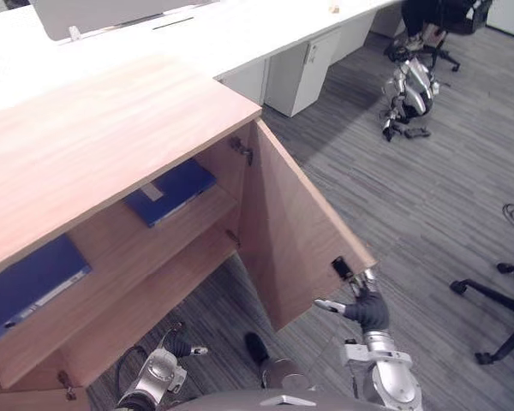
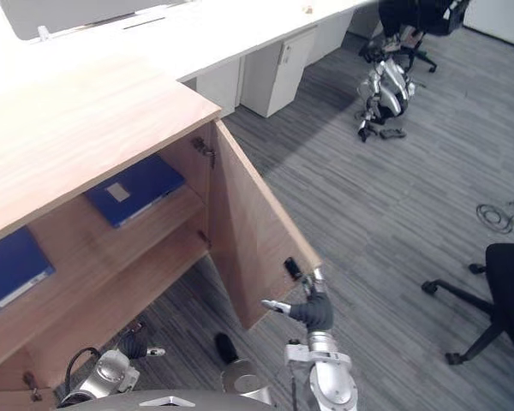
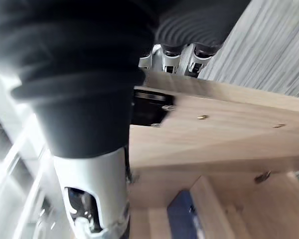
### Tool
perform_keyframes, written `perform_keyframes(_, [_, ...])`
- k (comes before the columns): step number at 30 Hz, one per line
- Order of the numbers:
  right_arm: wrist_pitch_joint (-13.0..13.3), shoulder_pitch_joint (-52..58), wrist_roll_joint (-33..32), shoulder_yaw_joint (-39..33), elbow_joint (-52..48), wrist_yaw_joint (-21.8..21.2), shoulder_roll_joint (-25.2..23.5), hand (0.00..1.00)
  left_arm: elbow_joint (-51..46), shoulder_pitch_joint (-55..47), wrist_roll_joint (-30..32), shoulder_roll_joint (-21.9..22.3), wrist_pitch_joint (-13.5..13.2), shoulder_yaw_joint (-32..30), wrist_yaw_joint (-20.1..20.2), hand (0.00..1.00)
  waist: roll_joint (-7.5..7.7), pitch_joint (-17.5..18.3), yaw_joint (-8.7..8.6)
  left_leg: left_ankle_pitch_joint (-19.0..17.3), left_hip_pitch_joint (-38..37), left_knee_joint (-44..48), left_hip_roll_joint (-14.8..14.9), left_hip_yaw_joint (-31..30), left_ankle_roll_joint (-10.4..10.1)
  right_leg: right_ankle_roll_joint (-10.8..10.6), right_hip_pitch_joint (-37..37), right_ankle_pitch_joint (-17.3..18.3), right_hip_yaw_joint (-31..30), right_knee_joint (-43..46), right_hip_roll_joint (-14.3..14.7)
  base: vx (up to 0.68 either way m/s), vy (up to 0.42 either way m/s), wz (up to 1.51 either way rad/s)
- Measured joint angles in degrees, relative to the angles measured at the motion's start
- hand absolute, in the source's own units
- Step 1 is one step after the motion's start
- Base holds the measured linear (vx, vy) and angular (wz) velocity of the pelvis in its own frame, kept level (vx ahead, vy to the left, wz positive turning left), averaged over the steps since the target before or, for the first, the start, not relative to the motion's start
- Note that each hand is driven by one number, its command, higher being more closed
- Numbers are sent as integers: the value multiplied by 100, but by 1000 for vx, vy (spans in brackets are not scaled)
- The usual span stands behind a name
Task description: Walk over to the cabinet, pick up the folder, carry it to the office cabinet, place the folder inside the office cabinet, then close the office cabinet door
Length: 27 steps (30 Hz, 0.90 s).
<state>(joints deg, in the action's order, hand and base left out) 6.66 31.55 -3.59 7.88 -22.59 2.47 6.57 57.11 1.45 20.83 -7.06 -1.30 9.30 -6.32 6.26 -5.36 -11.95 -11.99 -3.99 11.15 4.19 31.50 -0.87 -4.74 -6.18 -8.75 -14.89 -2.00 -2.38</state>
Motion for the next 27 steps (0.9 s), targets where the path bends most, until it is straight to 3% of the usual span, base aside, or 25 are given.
perform_keyframes(5, [98, 94, 566, 798, -150, -327, 71, 0, -6, -68, 195, -90, 1, 216, 57, 0, 292, 130, 282, 10, 0, 88, -8, -507, -9, 29, 150, 279, 488, 327, -68, -42, -21, 49])
perform_keyframes(10, [98, -39, 631, 909, -128, -325, 42, 0, -31, -278, 194, -319, 3, 206, 56, 0, 544, 232, 464, -12, 178, 199, -36, -1016, 35, 86, 325, 433, 979, 345, -187, 10, 17, 51])
perform_keyframes(14, [101, -287, 627, 882, 153, -317, -54, 0, -108, -334, 192, -442, 9, 181, 56, 0, 551, 233, 617, 7, 406, 263, -115, -1434, 97, 121, 360, 515, 1410, 362, -311, 64, 26, 60])
perform_keyframes(18, [57, -1082, 555, 713, 1392, -229, -175, 0, -198, -291, 197, -475, 20, 192, 47, 0, 552, 229, 795, 46, 610, 265, -179, -1863, 170, 201, 432, 571, 1820, 340, -377, 64, 15, 55])
perform_keyframes(27, [38, -2111, 171, 64, 2873, 213, -173, 0, -197, -323, 175, -427, 24, -323, -92, 0, 455, 218, 1021, 315, 836, 10, -344, -2592, 275, 126, 504, 510, 2508, 337, -496, 21, -4, 45])
